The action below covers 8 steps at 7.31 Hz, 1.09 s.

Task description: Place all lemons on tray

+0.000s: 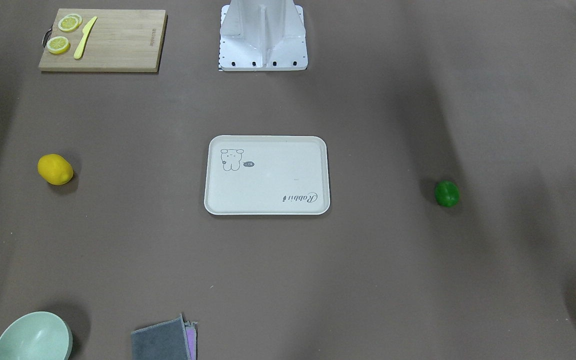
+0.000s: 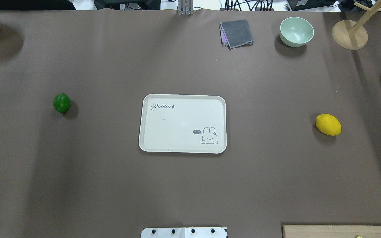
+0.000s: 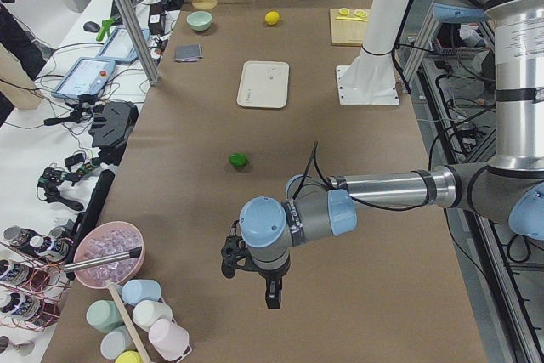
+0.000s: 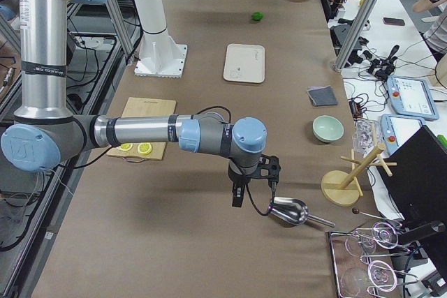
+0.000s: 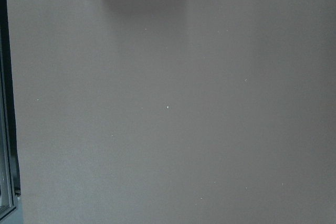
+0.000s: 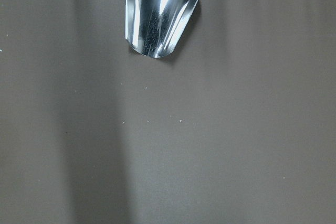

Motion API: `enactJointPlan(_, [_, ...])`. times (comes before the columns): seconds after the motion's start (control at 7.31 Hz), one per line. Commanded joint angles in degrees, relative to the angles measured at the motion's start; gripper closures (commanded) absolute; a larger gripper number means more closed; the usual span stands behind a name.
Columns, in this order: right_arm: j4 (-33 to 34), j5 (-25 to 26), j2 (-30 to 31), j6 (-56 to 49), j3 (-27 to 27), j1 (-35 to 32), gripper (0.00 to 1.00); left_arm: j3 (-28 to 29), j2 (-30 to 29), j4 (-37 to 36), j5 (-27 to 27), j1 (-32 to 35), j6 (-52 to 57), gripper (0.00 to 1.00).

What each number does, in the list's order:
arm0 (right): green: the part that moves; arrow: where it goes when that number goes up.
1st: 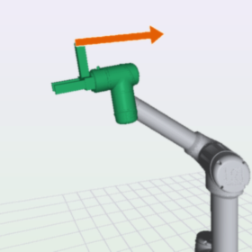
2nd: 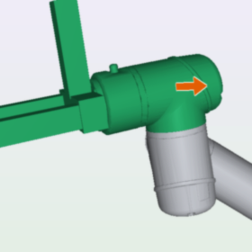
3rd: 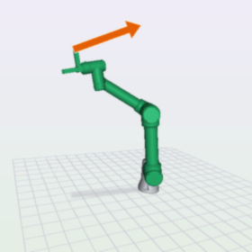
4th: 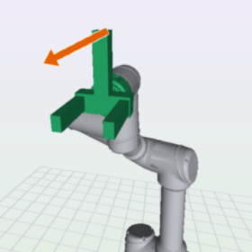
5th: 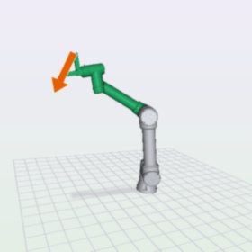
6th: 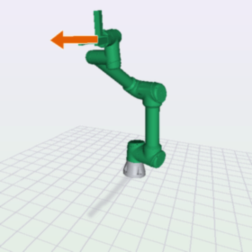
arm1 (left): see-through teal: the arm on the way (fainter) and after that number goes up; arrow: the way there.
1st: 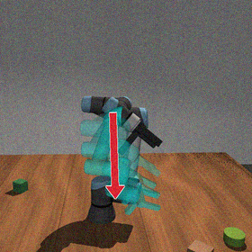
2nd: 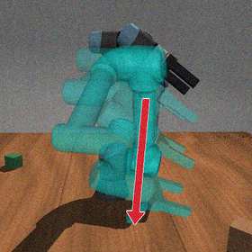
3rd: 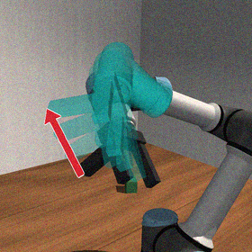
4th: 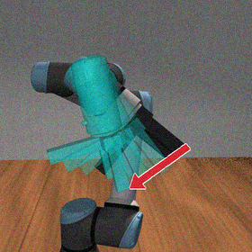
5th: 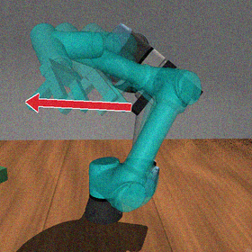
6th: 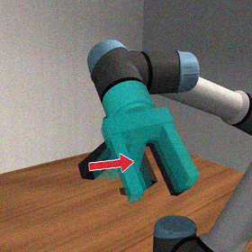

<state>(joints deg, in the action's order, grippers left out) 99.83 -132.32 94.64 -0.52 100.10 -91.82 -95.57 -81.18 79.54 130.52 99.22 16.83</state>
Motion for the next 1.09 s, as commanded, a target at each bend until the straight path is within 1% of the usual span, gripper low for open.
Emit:
enactJointPlan(0.0, [0.0,0.0,0.0,0.5,0.5,0.1,0.01,-0.1,0.1,0.1,0.1,-0.1,0.2,0.02])
enactJointPlan(0.14, [0.1,0.0,0.0,0.6,0.8,0.1,0.01,-1.2,0.1,-1.5,0.0,0.0,0.1,0.02])
enactJointPlan(0.27, [0.1,0.0,0.1,0.6,0.8,0.1,0.01,-3.5,-0.9,-7.2,-0.3,0.0,0.0,0.02])
enactJointPlan(0.41, [0.1,-0.1,0.3,0.6,0.9,0.1,0.01,-5.0,-0.7,-8.9,-0.1,0.1,-0.6,0.02])
enactJointPlan(0.55, [0.0,-0.8,0.4,0.6,0.9,0.1,0.01,-6.7,-0.6,-9.2,0.1,0.2,-0.7,0.02])
enactJointPlan(0.68, [0.1,-1.5,0.4,0.6,0.9,0.1,0.01,-9.9,0.3,-9.8,0.1,0.1,-3.3,0.02])
enactJointPlan(0.82, [0.0,-1.7,0.4,0.6,1.0,0.1,0.01,-10.2,0.3,-9.0,1.4,-0.3,-10.1,0.02])
enactJointPlan(0.96, [0.0,-1.8,0.5,0.7,1.2,0.1,0.01,-10.7,0.2,-7.9,4.8,-1.2,-12.9,0.02])
